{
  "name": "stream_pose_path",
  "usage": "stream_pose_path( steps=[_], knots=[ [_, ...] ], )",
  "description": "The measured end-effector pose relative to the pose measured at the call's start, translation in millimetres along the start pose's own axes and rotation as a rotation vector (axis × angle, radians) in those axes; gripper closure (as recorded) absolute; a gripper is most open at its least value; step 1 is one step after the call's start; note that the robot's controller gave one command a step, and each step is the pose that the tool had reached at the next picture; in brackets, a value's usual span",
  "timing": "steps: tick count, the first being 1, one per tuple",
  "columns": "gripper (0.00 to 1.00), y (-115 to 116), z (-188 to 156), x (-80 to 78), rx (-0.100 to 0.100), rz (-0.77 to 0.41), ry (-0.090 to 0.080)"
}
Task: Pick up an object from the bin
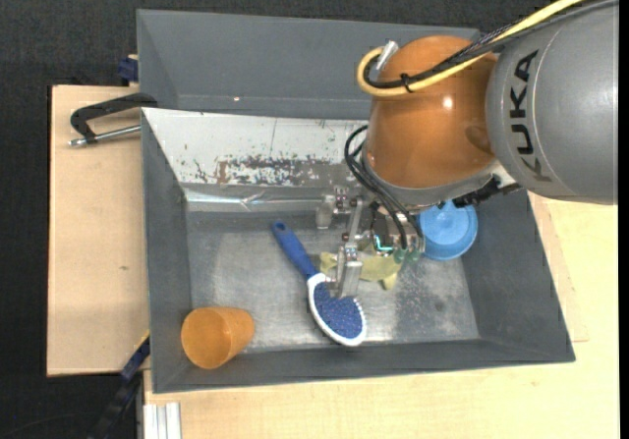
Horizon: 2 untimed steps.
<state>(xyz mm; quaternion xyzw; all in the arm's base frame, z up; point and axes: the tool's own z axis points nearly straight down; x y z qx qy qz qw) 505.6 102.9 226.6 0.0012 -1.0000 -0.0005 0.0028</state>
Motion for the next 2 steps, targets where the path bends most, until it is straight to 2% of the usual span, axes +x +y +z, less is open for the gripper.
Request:
stream_pose_path(
  steps=[1,2],
  knots=[
    [0.00,-23,126,8.8,0.001,-0.021,0.002],
    [0.00,-40,155,5.2,-0.004,0.299,-0.004]
  ],
)
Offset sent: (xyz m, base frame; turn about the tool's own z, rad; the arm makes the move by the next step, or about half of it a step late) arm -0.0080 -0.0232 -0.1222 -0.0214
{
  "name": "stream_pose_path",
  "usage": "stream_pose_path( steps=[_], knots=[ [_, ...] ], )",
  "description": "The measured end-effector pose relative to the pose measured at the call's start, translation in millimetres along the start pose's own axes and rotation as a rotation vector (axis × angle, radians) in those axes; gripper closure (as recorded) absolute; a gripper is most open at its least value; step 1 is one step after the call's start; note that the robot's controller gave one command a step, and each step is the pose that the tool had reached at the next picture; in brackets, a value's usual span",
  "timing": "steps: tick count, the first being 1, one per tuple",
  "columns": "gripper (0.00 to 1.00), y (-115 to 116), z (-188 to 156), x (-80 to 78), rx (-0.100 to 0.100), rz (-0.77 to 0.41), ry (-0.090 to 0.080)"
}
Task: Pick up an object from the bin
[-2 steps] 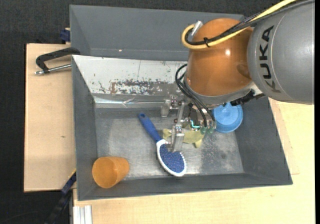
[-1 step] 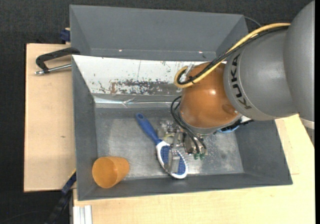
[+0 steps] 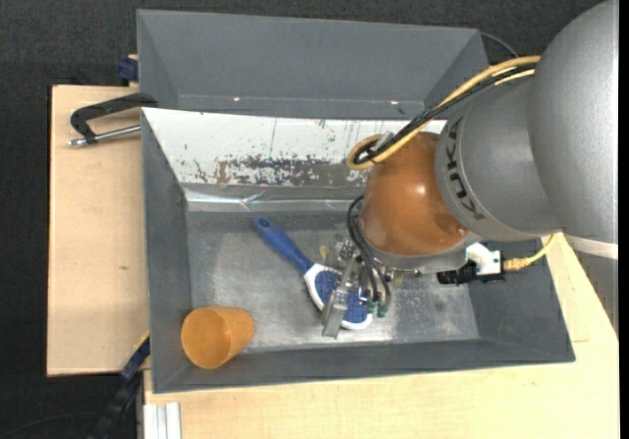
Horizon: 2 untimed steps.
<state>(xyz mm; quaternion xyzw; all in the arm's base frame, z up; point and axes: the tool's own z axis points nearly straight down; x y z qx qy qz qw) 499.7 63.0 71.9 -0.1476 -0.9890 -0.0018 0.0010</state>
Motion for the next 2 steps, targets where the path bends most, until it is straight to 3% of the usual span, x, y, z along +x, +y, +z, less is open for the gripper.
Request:
stream_pose_path(
  steps=[1,2],
  knots=[
    [1.00,1,-3,-2.4,-0.003,0.001,-0.007],
    [1.00,-4,-134,-15.1,-0.002,-0.008,-0.012]
  ],
)
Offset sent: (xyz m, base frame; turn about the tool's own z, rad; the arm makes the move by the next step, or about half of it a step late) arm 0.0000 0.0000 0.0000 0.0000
